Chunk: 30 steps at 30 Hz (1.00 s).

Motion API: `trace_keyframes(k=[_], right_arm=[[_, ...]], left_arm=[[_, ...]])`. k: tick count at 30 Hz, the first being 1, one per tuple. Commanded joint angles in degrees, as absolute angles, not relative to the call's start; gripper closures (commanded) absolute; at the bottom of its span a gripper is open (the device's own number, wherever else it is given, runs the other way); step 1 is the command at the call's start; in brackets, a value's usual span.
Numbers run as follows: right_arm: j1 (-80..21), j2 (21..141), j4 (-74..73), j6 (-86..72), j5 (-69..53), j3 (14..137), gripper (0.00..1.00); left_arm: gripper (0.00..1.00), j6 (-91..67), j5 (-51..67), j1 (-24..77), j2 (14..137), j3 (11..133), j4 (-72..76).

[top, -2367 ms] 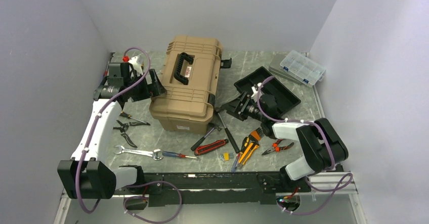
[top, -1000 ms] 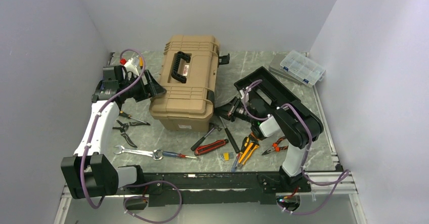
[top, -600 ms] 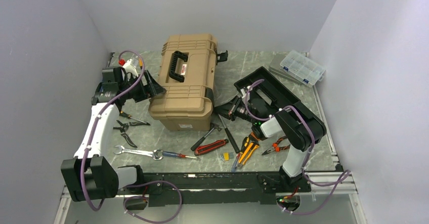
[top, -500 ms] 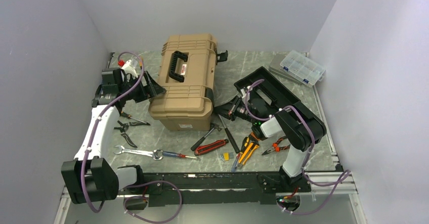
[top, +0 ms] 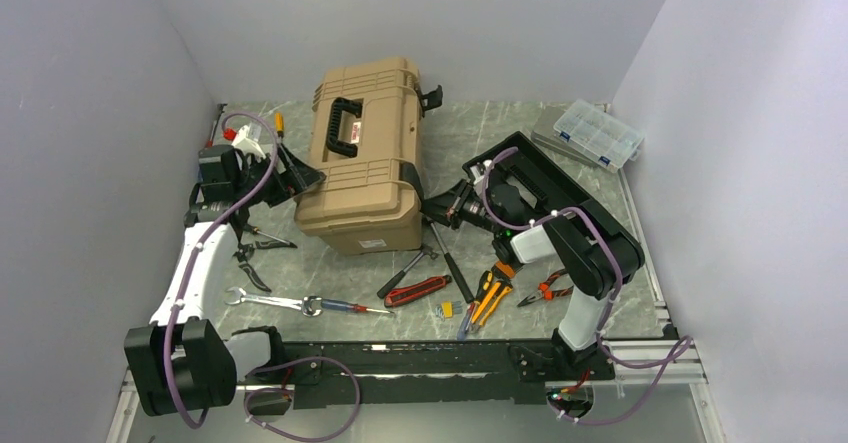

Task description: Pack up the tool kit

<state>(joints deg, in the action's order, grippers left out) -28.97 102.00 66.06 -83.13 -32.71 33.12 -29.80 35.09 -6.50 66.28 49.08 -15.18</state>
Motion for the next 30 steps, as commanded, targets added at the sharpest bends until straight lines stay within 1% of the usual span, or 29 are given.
trace_keyframes(k=[1,9,14,17,22,24,30], right_arm=[[-31.37,98.68,98.16,-87.16,-36.22,41.73,1.0],[-29.89,95.46,92.17,-83.39,-35.15,42.38,1.0],[-28.58,91.27,88.31,-78.43,-31.2,38.89,1.0],[-28.56,89.62,85.61,-75.51,-30.85,38.71,1.0],[-28.5,90.96,85.21,-76.43,-31.38,40.14,1.0],[-28.48,92.22,85.07,-76.71,-31.47,39.94,1.0],[-27.98,96.85,89.75,-80.29,-30.6,37.79,1.0]], left_arm=[[0.13,-26.15,33.27,-3.36,70.64,44.58,-27.3],[0.13,-24.21,29.98,-3.43,70.1,46.57,-29.89],[0.12,-23.58,29.4,-3.37,69.88,46.47,-30.02],[0.12,-23.23,29.38,-3.33,69.76,46.56,-30.25],[0.12,-22.69,28.66,-3.34,69.4,47.56,-30.88],[0.1,-22.66,28.85,-3.34,69.18,48.37,-30.7],[0.08,-23.94,30.34,-3.2,70.92,50.03,-29.61]])
